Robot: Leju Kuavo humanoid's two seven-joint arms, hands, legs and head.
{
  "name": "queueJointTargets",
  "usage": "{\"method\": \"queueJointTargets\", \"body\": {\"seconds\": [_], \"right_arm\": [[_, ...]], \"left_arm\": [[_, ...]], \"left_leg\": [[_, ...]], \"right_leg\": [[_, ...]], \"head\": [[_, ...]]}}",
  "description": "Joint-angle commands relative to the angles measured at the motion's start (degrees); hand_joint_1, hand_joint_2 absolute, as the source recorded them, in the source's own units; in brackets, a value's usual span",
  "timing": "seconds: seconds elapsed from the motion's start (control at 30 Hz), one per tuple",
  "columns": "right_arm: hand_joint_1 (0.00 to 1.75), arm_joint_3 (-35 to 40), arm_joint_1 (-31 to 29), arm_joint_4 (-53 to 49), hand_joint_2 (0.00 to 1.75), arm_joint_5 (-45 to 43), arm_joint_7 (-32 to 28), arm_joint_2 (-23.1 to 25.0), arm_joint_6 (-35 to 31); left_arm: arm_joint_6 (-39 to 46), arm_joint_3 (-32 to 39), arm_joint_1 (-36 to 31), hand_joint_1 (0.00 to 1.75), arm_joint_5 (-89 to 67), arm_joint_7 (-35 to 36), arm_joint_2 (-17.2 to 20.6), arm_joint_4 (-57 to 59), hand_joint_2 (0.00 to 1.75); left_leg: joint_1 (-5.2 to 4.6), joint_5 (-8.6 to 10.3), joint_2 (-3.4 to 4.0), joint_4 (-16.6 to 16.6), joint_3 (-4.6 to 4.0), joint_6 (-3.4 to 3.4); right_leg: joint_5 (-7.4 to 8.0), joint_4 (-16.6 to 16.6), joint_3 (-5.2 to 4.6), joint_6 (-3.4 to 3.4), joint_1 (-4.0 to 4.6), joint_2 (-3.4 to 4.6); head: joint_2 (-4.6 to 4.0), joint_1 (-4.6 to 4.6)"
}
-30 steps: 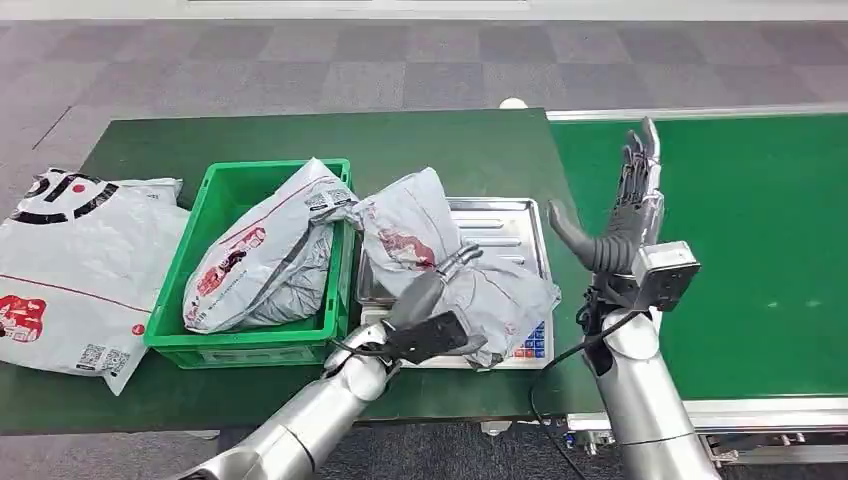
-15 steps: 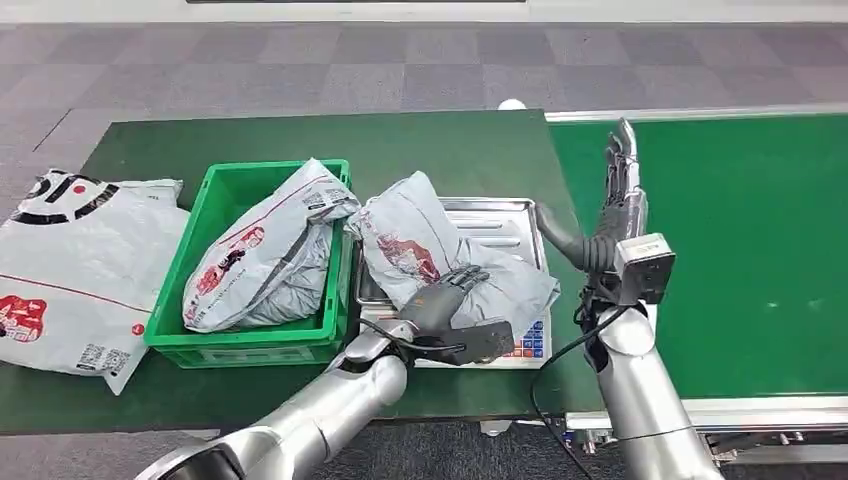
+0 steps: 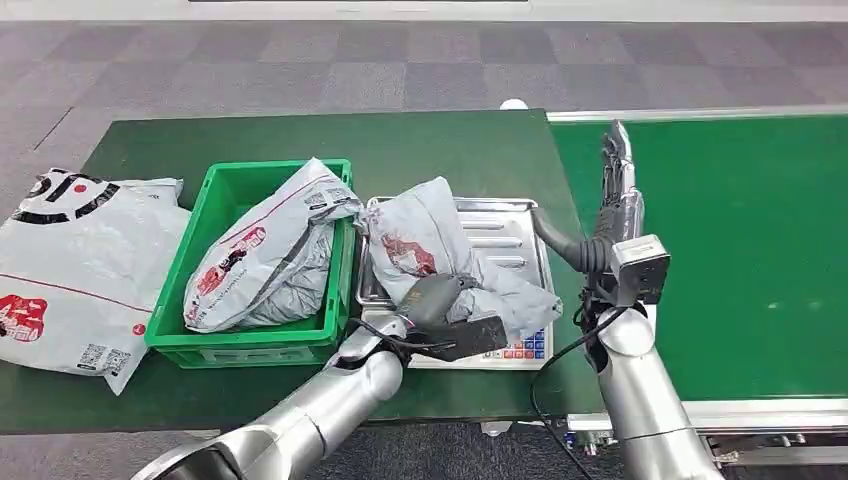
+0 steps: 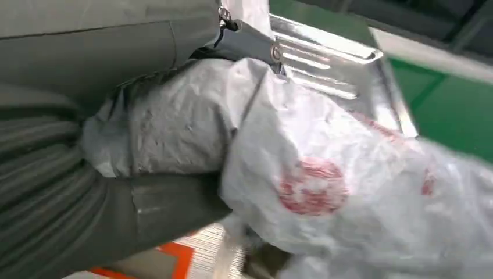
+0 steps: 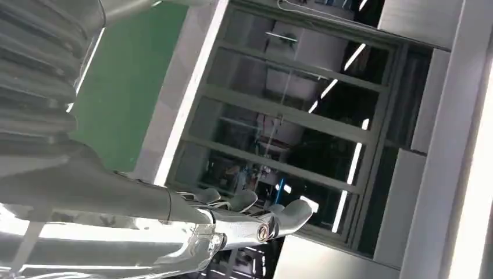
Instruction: Moved the parcel from conveyor to table for the left to box.
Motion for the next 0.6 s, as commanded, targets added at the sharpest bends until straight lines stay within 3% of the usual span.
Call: {"method": "queueJointTargets", "body": {"seconds": [0.03, 0.3, 0.6], "right_arm": [[0.00, -2.87, -1.10, 2.96, 1.75, -0.02, -0.31, -1.27, -0.65], [0.00, -2.65, -1.75, 2.84, 1.75, -0.23, -0.32, -1.23, -0.50], [0.00, -2.54, -1.90, 2.97, 1.75, -0.36, -0.32, -1.27, -0.56]], "left_arm": [[-2.26, 4.55, 3.48, 1.75, 2.93, -4.92, 0.85, -7.57, 1.75], [11.37, 6.39, 9.38, 1.75, 5.33, -17.25, 4.31, -26.93, 1.75], [11.90, 5.94, 10.14, 1.75, 5.67, -17.34, 4.91, -29.21, 1.75]], "left_leg": [[0.03, -0.05, 0.00, -0.10, 0.15, 0.02], [-0.03, -0.05, 0.08, -0.02, -0.04, 0.02], [-0.01, -0.05, 0.13, -0.11, 0.07, 0.03]], "right_leg": [[-0.02, -0.17, 0.19, -0.03, 0.04, -0.01], [-0.02, -0.02, -0.06, -0.03, -0.02, 0.08], [0.00, -0.11, 0.04, -0.05, 0.01, 0.11]], "head": [[0.00, 0.02], [0.00, 0.02], [0.00, 0.00]]}}
